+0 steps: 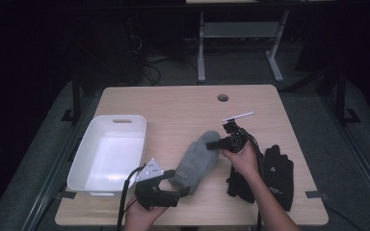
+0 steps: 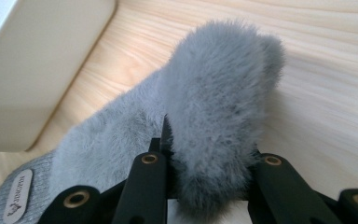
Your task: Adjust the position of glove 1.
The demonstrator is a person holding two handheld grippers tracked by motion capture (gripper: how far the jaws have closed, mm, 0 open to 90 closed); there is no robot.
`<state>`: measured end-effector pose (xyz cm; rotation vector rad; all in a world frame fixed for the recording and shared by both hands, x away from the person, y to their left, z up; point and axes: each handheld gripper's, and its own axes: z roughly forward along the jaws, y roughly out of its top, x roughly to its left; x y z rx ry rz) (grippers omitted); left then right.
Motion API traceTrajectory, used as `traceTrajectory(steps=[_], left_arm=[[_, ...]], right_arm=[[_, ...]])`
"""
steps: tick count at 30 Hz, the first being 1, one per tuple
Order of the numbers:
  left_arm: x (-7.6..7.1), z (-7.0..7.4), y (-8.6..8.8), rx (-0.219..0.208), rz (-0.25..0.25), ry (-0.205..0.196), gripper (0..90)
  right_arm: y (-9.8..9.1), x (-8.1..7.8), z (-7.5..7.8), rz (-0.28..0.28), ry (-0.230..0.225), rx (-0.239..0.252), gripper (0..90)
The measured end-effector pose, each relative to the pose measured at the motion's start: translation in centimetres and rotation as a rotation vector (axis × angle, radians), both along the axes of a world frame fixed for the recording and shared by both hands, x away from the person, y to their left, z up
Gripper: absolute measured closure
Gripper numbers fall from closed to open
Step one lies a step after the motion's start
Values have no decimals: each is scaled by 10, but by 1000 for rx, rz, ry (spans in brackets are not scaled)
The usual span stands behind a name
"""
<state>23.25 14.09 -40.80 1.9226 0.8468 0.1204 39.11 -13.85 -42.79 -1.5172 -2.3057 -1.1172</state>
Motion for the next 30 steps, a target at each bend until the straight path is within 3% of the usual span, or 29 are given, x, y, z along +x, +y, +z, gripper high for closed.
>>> traceTrajectory(steps=[2,6,9,14,16,21,23,30], left_arm=[[6,2,-2,1,7,21,210],[22,3,-8,3,15,100,212],[38,-2,-11,6,27,184,212],[56,-12,-12,9,80,277,213],[60,-16,-14,30,85,298,213],[67,-26,-16,36,83,369,208],[70,-31,-17,39,72,420,208],[76,-39,-21,45,41,495,201]], right_arm=[[-9,0,0,-17,-2,2,735],[-19,0,-5,-37,1,-23,731],[-23,1,-8,-42,1,-31,730],[-25,1,-13,-47,6,-26,728],[-26,1,-16,-45,8,-25,726],[-28,1,-18,-44,10,-26,725],[-28,1,-18,-43,8,-29,724],[-29,0,-20,-51,15,-27,721]])
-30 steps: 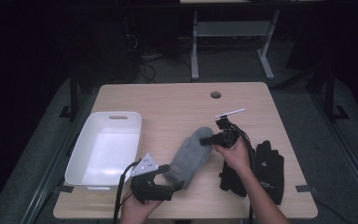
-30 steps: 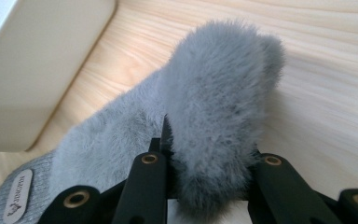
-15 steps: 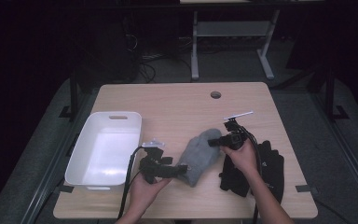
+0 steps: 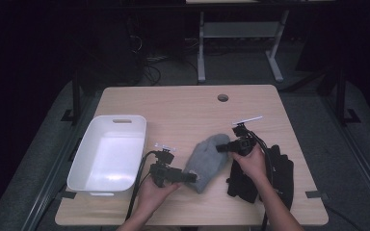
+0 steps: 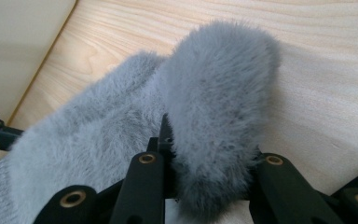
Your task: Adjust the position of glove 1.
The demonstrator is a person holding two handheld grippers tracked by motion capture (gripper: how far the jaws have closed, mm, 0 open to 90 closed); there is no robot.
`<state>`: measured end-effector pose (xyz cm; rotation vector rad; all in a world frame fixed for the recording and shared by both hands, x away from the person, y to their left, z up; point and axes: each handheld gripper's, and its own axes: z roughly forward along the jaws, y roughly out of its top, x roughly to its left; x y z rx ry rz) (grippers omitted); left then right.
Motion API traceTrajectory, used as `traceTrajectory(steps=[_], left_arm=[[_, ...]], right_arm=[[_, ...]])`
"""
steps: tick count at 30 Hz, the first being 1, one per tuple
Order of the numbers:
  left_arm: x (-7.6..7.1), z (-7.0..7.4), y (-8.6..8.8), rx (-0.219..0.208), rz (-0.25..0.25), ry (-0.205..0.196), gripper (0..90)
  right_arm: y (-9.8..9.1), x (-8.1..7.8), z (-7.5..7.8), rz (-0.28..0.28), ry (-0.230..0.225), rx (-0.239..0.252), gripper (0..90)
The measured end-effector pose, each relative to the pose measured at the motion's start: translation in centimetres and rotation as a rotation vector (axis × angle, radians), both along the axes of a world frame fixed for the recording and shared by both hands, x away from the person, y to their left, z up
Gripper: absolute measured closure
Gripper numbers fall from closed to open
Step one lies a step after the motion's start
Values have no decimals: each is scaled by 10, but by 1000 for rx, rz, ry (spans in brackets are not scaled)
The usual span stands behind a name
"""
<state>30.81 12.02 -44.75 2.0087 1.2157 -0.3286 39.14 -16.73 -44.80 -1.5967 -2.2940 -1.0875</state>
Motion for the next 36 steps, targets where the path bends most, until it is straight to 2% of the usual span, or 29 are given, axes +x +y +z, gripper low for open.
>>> traceTrajectory(steps=[5,9,12,14,18,26,32,36], left_arm=[[3,-6,-3,-40,-16,58,211],[4,-9,-6,-61,-28,87,207],[4,-10,-7,-86,-45,106,262],[4,-10,-5,-91,-56,93,337],[4,-12,-2,-127,-39,119,370],[4,-11,0,-134,-49,107,399],[2,-9,-1,-128,-62,72,406],[1,-6,-1,-120,-66,57,411]], right_arm=[[0,0,-1,2,-8,-6,721],[1,-1,-1,5,-12,-9,721],[1,-1,-1,7,-15,-6,719],[1,-1,0,6,-17,-5,719],[0,-1,1,10,-23,4,718],[3,-1,8,15,-23,8,718],[1,-2,12,17,-19,11,718],[-1,-1,16,18,-21,35,719]])
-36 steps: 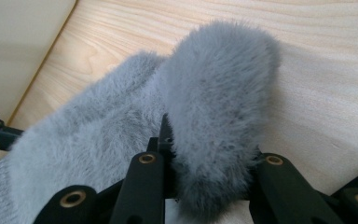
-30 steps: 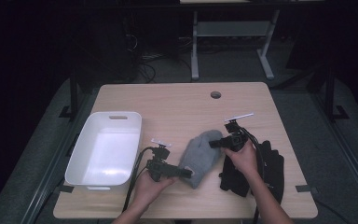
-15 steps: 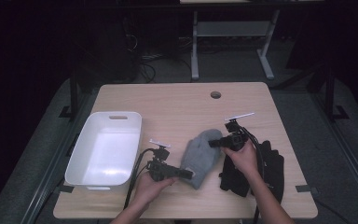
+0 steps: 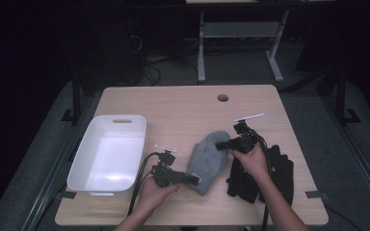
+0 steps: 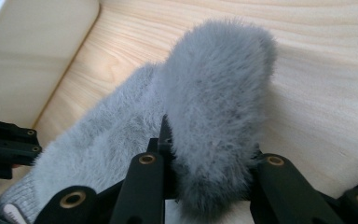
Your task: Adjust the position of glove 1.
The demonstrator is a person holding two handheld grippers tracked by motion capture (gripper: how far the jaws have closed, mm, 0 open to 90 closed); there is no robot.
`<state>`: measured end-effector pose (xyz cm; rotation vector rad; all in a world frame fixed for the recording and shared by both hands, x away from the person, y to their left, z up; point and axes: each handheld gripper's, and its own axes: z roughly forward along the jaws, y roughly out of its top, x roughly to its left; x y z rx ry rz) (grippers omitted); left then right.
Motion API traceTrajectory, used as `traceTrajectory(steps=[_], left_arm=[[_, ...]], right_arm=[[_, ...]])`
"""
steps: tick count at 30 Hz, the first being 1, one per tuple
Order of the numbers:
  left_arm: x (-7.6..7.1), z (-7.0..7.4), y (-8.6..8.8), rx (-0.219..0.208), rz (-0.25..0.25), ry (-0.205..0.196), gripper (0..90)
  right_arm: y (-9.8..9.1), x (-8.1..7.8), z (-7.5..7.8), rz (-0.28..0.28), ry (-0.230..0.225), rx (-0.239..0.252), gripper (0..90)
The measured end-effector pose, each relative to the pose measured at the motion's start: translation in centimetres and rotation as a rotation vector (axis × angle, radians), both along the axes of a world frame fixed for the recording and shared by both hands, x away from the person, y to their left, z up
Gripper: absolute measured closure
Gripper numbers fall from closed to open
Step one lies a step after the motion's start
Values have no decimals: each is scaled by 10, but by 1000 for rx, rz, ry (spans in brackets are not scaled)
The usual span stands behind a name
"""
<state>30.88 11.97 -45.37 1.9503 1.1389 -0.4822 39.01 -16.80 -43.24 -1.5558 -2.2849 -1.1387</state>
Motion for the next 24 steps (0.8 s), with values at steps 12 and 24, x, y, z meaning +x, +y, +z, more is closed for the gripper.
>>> traceTrajectory(steps=[12,24], left_arm=[[-1,4,2,5,-9,-33,415],[-2,15,-2,19,-31,-56,416]], right_arm=[[4,-1,18,24,-27,2,720],[-2,-2,21,13,-20,32,721]])
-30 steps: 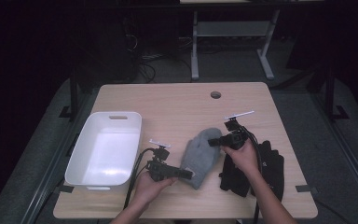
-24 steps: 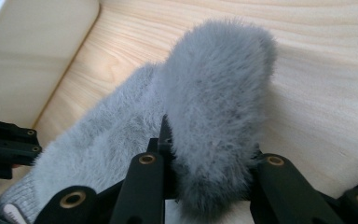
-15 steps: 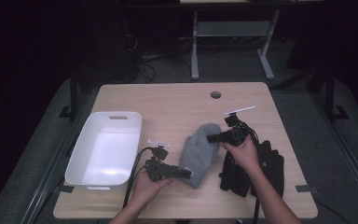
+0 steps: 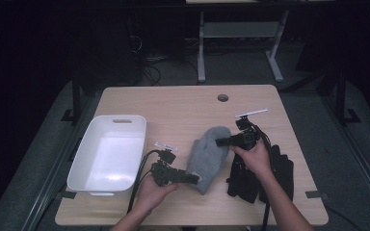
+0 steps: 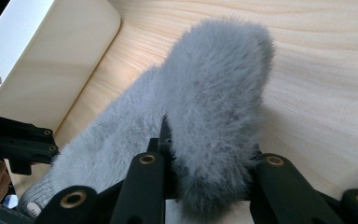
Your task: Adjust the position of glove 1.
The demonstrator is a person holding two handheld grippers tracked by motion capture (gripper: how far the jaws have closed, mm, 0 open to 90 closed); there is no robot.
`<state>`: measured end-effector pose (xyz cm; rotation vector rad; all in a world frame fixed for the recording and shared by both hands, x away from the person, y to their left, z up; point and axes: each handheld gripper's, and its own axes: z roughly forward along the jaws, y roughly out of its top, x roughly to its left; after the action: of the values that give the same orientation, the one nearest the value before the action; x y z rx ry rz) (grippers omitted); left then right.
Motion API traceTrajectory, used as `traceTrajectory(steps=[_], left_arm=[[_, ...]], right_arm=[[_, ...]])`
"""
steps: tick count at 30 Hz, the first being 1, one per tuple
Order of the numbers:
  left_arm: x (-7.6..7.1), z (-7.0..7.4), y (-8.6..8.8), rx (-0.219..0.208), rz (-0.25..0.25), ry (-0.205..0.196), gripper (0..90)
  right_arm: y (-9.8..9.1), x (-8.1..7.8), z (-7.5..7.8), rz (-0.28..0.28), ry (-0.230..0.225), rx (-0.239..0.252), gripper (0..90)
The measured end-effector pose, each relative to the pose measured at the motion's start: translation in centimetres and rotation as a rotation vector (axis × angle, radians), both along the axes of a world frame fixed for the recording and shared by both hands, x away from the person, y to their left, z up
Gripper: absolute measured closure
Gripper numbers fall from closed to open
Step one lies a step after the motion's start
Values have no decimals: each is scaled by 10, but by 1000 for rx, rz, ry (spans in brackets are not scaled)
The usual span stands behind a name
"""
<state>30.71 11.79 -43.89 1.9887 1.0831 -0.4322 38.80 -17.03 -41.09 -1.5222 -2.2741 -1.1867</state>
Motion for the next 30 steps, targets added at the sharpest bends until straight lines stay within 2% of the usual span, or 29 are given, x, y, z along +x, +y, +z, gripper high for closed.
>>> traceTrajectory(steps=[8,12,16,22,23,30], left_arm=[[-1,10,2,-13,-1,-25,419],[-3,13,5,-15,0,-29,421],[-4,17,7,-17,0,-34,422],[-6,22,8,-15,-8,-42,426],[-6,23,8,-18,-4,-45,426],[-7,30,9,-18,-13,-60,427]], right_arm=[[2,1,14,4,-20,6,722],[5,1,15,8,-10,4,722],[7,1,18,18,-25,6,722],[7,0,23,17,-14,13,722],[7,0,23,20,-25,14,722],[8,0,31,20,-20,23,723]])
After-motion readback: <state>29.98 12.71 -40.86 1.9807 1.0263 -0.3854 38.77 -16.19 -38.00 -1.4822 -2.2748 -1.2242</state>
